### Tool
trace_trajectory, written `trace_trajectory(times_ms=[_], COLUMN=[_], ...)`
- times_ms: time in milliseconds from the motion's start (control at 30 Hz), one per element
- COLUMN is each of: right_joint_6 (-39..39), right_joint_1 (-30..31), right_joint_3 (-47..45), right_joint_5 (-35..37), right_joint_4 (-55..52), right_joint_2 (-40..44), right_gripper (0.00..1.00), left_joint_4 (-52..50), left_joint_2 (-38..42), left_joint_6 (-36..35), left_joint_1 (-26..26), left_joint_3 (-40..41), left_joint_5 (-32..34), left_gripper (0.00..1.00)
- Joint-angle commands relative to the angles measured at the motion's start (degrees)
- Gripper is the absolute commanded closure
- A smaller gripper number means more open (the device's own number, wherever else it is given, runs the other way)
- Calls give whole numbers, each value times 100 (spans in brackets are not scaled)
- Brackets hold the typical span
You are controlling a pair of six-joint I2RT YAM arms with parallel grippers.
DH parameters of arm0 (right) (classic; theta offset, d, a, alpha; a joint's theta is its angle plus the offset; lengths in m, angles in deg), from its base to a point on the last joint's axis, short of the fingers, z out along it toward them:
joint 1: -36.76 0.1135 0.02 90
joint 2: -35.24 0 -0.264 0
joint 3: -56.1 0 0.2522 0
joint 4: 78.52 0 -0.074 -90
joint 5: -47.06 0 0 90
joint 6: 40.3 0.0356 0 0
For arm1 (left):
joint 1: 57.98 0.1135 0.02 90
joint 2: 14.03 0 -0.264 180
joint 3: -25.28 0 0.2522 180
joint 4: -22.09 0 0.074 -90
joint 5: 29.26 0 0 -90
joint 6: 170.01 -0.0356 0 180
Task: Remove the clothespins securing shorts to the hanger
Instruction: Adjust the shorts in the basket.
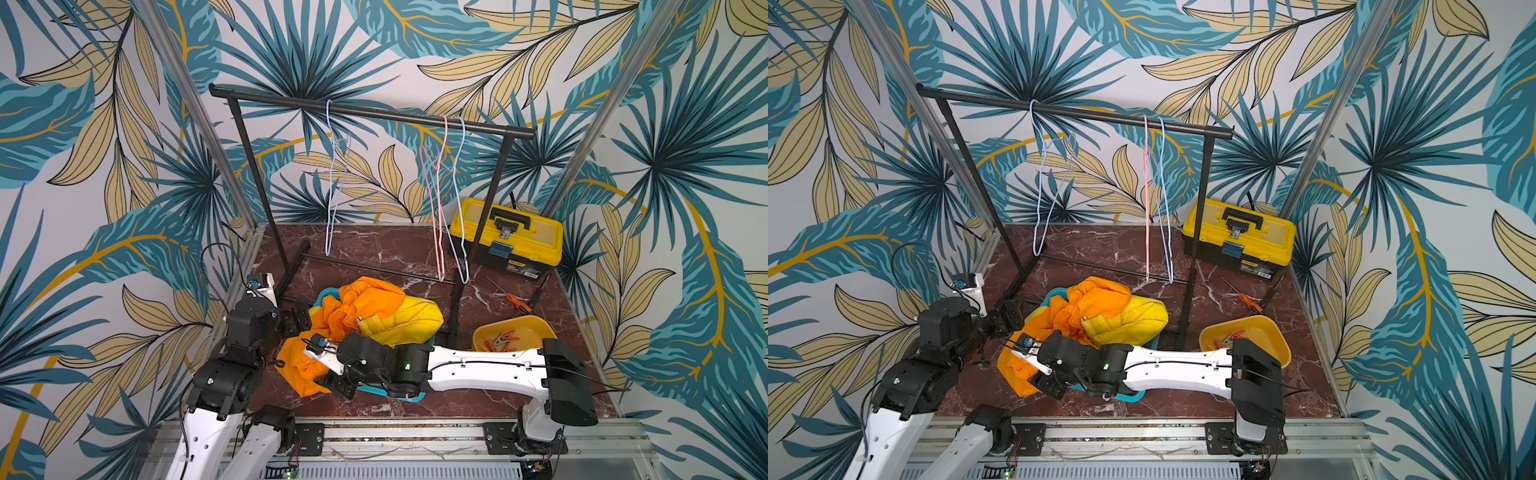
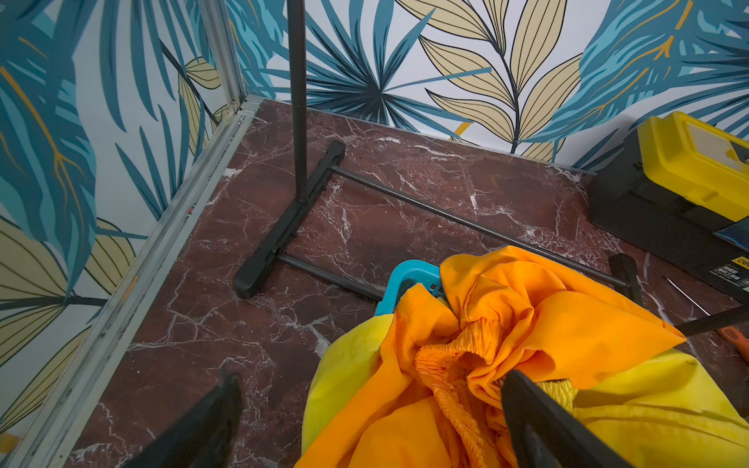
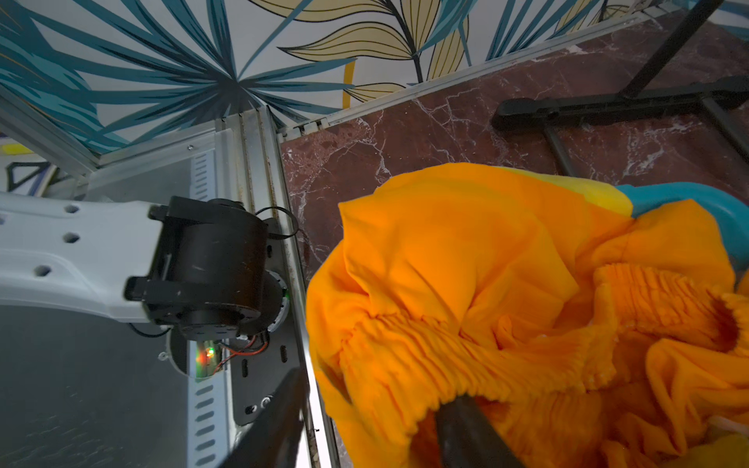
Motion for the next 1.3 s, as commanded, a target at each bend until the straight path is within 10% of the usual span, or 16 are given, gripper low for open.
trace_trajectory(times_ms=[0, 233, 567, 1267], right_joint_6=[-121, -155, 435, 1889], right_joint_1=[20, 11, -706, -1838], right_joint_3=[74, -364, -1270, -1584], right_joint_5=[175, 1122, 3343, 2279], right_joint_4=[91, 434, 357, -555], right_joint_2=[-45, 397, 1022, 127], right_gripper=[67, 100, 100, 100], left_joint_4=[145, 141, 144, 719], left_joint_2=[-22, -14, -22, -339], left_joint_6=[-28, -75, -39, 513], left_joint_1=[48, 48, 48, -54], left_joint_3=[65, 17, 28, 590], left_joint_5=[-106, -68, -140, -1654], left_gripper=[0, 0, 0, 0])
